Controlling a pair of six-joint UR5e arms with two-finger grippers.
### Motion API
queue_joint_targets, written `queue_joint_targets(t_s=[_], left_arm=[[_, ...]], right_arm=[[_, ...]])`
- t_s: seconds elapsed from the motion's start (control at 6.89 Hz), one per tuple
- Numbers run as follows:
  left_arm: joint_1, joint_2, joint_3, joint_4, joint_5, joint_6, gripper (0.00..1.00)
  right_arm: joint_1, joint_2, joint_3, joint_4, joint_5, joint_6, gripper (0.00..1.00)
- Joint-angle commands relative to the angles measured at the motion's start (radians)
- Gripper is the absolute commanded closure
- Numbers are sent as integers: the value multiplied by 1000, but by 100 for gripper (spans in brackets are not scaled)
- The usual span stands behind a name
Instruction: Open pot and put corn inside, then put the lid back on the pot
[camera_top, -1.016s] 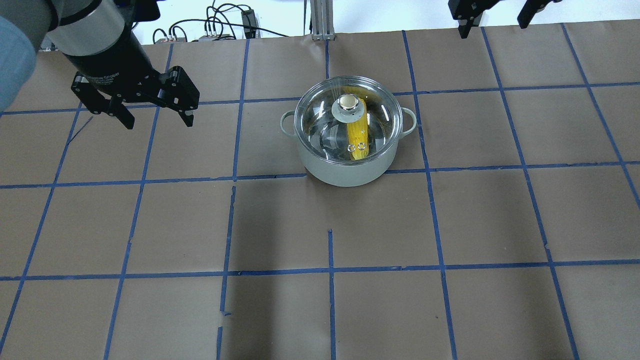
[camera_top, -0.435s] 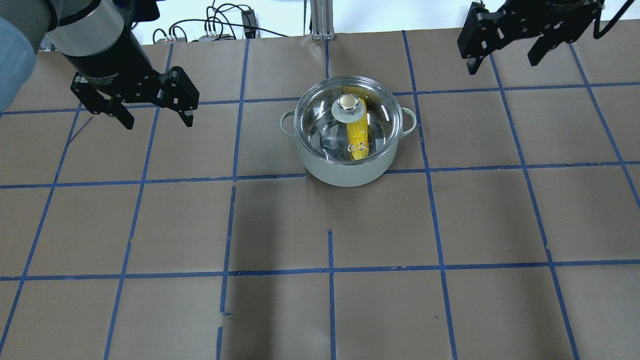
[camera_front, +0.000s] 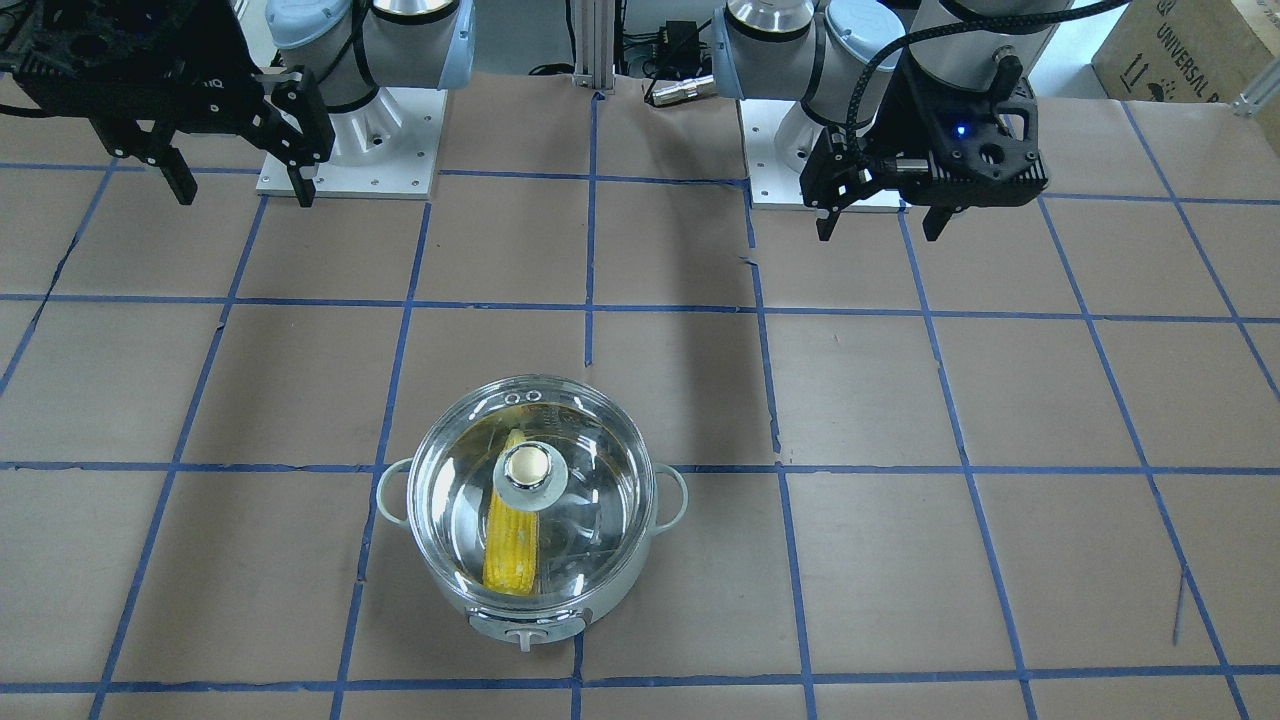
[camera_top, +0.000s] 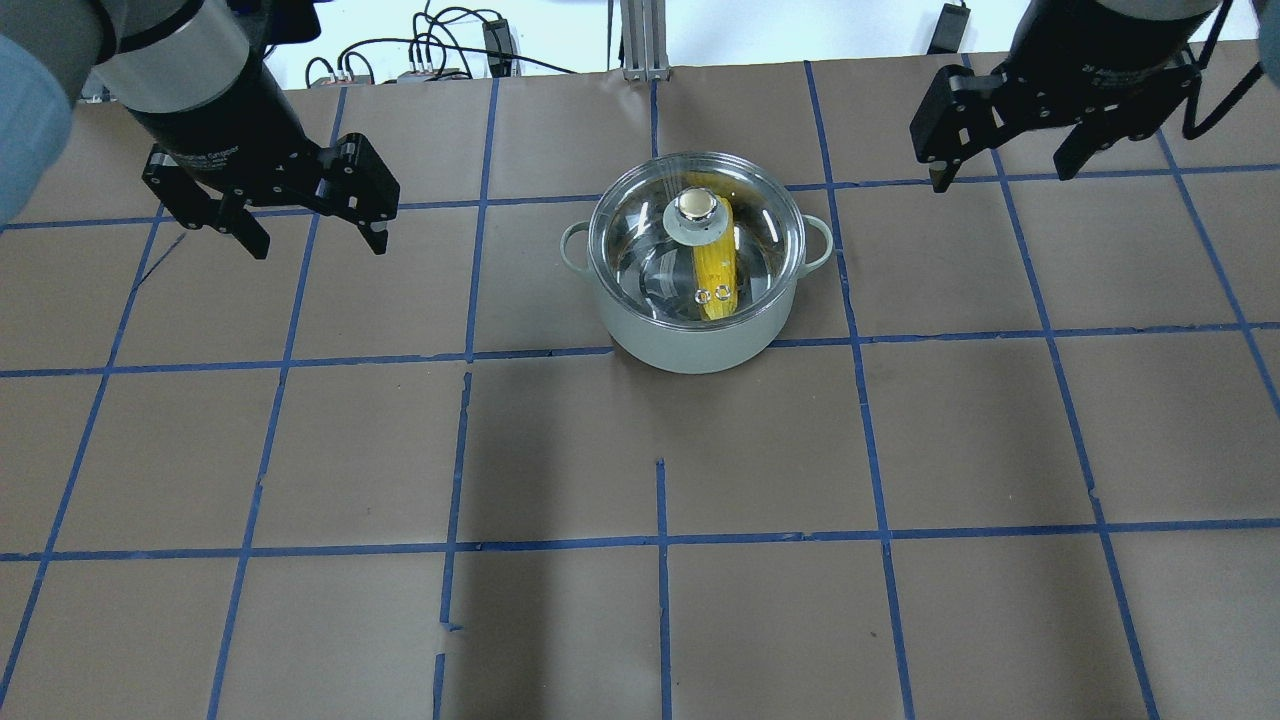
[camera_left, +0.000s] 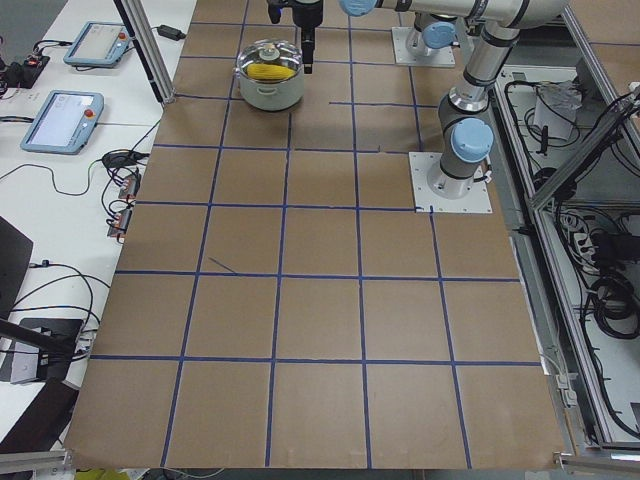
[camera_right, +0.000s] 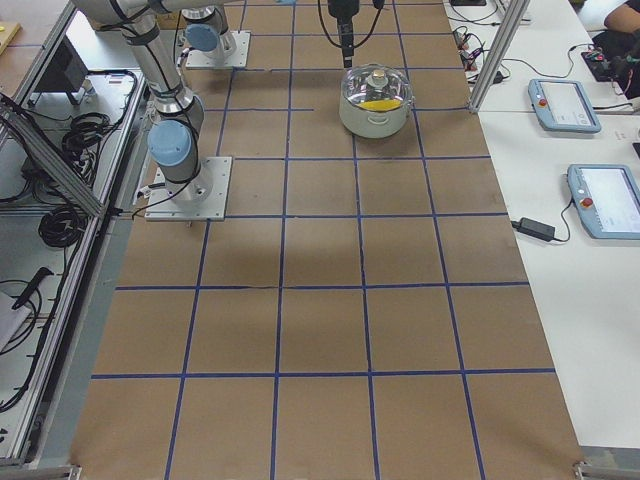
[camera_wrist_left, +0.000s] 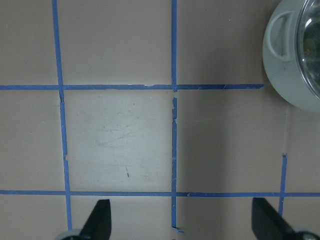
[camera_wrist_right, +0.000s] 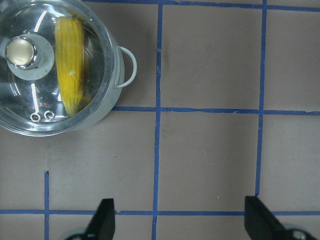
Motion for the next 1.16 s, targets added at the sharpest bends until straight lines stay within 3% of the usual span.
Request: queue_joint_targets(t_s=[0.0, 0.15, 1.02], left_arm=[[0, 0, 0, 0, 0, 0, 0], [0, 0, -1, 0, -2, 0, 0], [0, 0, -1, 0, 0, 0, 0]], right_arm=[[2, 4, 53, -165, 0, -4, 7], [1, 55, 30, -170, -1, -4, 6], [1, 58, 42, -161, -3, -4, 4]])
